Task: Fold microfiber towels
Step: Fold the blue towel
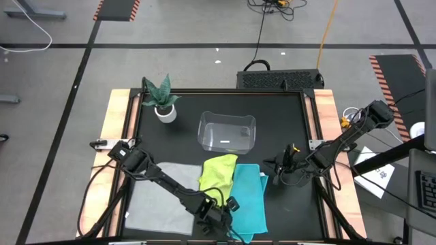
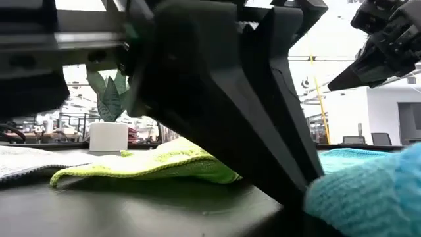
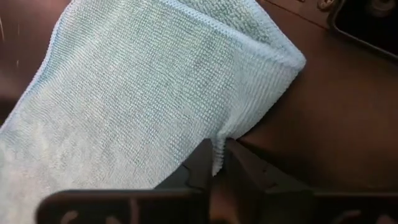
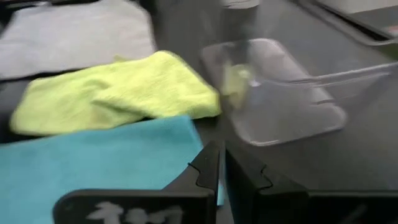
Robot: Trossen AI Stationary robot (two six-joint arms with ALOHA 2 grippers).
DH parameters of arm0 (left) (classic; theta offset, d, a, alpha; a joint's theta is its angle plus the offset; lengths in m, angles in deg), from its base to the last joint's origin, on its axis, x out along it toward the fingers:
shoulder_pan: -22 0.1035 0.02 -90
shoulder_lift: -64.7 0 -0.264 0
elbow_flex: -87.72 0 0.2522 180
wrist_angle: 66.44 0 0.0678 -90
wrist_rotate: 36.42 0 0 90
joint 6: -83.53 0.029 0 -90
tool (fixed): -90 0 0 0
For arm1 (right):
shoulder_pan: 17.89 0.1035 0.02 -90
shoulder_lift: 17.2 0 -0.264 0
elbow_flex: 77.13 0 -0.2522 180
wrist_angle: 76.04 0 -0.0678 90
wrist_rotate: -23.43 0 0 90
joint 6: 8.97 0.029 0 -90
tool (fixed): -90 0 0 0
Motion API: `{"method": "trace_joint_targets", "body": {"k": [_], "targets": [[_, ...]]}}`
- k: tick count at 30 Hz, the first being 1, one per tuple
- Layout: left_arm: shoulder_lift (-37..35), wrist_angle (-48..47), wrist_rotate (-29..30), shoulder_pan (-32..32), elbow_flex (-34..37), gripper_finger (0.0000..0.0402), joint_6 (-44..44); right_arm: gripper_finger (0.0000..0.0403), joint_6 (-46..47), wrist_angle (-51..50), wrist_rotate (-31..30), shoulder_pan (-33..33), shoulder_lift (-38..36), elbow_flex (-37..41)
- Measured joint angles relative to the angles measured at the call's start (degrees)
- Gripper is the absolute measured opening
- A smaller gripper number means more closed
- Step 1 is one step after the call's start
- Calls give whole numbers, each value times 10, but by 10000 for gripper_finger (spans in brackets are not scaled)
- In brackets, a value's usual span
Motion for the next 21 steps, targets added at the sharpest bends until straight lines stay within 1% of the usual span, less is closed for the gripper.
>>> {"method": "trace_joint_targets", "body": {"k": [6,10,13,15,18,21], "targets": [[-28,-15,2,-3,0,111,-5,19,-62,49,43,0,0,0],[-31,-37,2,-4,0,131,-58,35,-70,84,90,0,3,0],[-31,-36,14,-6,0,132,-90,46,-38,90,110,4,18,0],[-31,-39,37,-11,0,129,-90,52,-13,87,119,11,31,0],[-31,-60,89,-20,0,127,-86,56,32,83,157,25,50,0],[-31,-79,121,-24,0,127,-86,57,83,88,191,45,64,0]]}}
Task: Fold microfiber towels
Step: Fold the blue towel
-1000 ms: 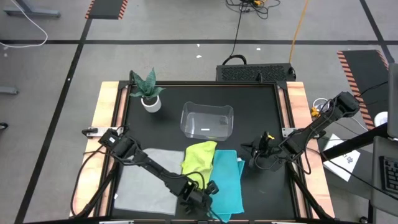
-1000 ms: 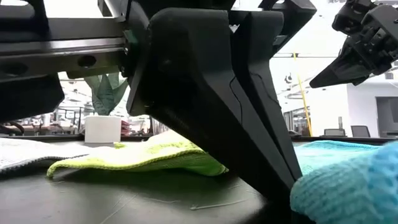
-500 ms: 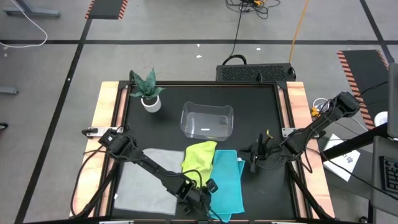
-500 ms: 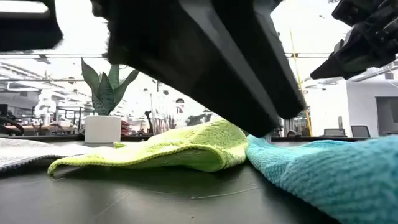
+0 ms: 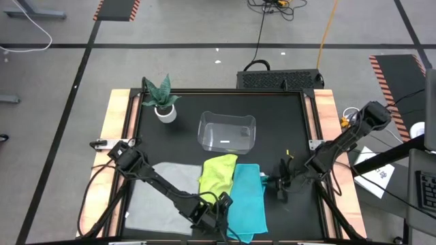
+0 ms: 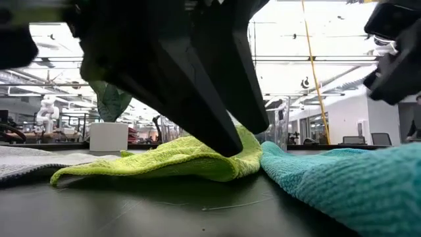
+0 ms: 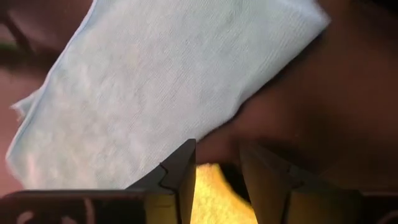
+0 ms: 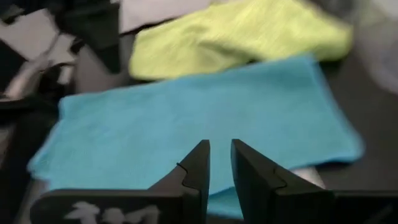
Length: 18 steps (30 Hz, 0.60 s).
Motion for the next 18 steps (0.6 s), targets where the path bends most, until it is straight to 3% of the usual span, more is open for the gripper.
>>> {"method": "trace_joint_targets", "body": {"k": [9,14,18], "targets": [[0,3,6,15,0,127,-5,57,58,-36,-15,4,3,0],[-1,8,-14,25,0,127,-15,57,48,-43,-8,-41,3,0],[-1,17,-24,25,0,127,-15,57,55,-61,40,-93,10,0]]}}
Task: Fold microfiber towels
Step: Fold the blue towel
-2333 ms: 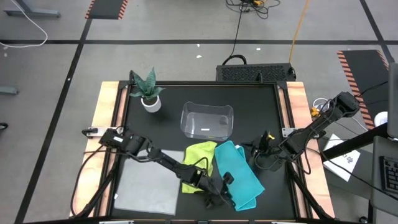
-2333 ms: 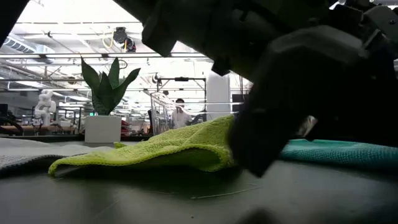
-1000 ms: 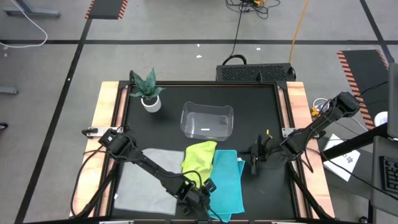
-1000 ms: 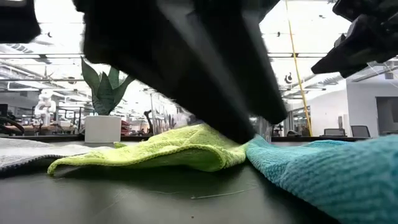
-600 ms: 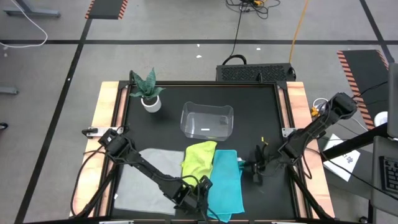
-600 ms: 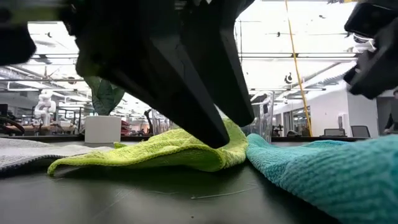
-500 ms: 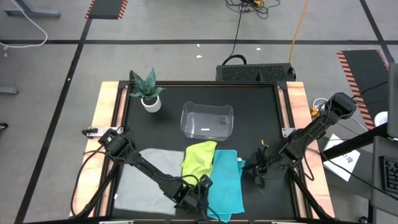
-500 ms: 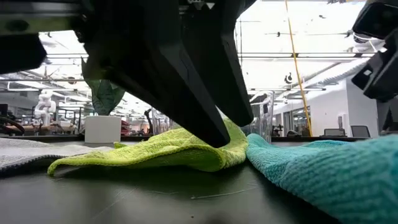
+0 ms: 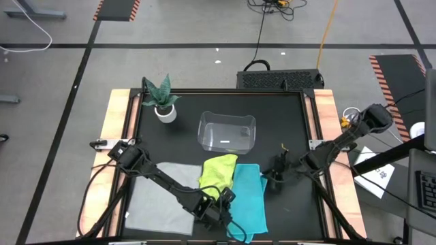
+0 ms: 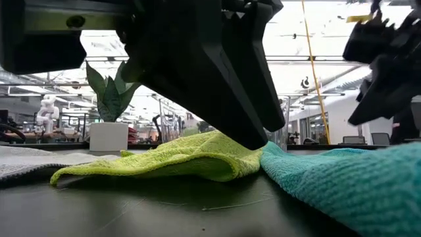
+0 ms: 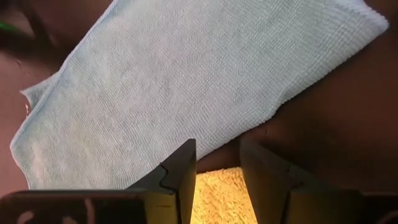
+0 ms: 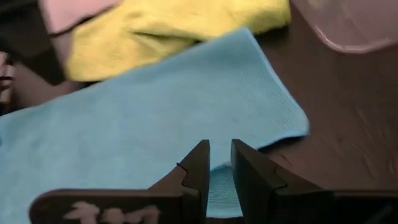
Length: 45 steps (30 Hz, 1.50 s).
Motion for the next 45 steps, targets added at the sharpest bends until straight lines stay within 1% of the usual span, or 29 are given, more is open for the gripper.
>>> {"method": "trace_joint_targets", "body": {"k": [5,12,18,22,29,31,34,35,39,42,45], "targets": [[0,-2,-3,0,0,127,0,57,4,6,74,-48,32,0],[0,-2,-7,-1,0,127,7,57,-14,58,116,-88,79,0],[0,-2,-28,-1,0,127,13,57,-17,66,139,-114,103,0],[0,-2,-33,-1,-1,127,15,57,-23,62,154,-121,96,0],[0,-2,-33,-1,-1,127,15,57,-53,52,154,-136,52,0],[0,-2,-36,-1,-1,127,15,58,-56,51,158,-140,50,0],[0,-2,-49,-1,-1,127,14,69,-51,47,185,-150,50,0],[0,-2,-54,-1,-1,127,14,76,-49,44,186,-152,50,0],[0,-2,-63,-4,0,127,14,109,-30,7,189,-164,50,0],[0,-2,-63,-7,0,127,15,135,-4,-19,204,-175,50,0],[0,-2,-63,-11,0,127,19,157,12,-16,215,-188,50,0]]}}
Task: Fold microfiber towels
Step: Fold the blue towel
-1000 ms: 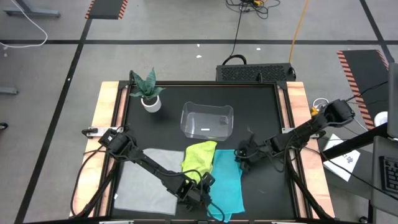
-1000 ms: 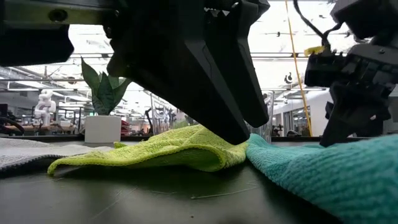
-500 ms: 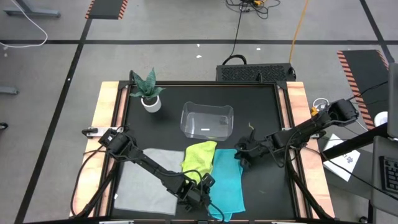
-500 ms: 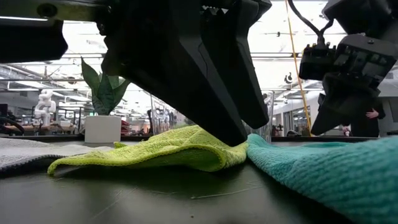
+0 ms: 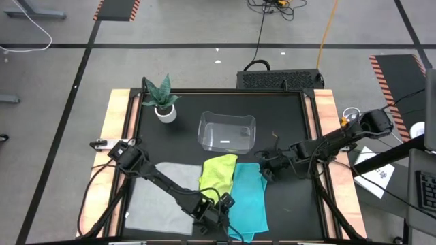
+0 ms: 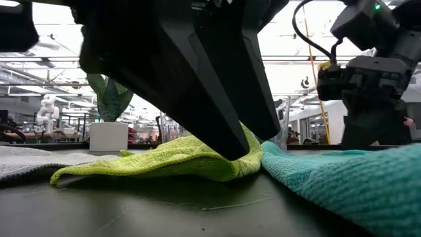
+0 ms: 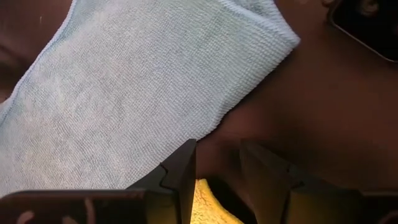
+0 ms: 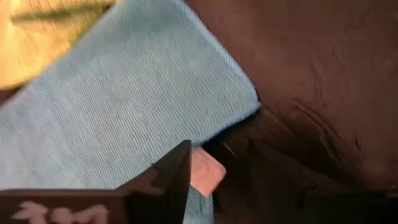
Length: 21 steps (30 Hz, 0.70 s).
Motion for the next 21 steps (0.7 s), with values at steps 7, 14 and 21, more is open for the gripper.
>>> {"method": "trace_joint_targets", "body": {"k": [7,14,21], "targets": [[0,0,0,-2,0,127,6,175,17,31,15,-12,0,0],[0,0,0,-2,0,127,8,160,2,36,16,-12,0,0],[0,-1,0,-2,0,127,11,132,-14,46,14,-12,30,0]]}}
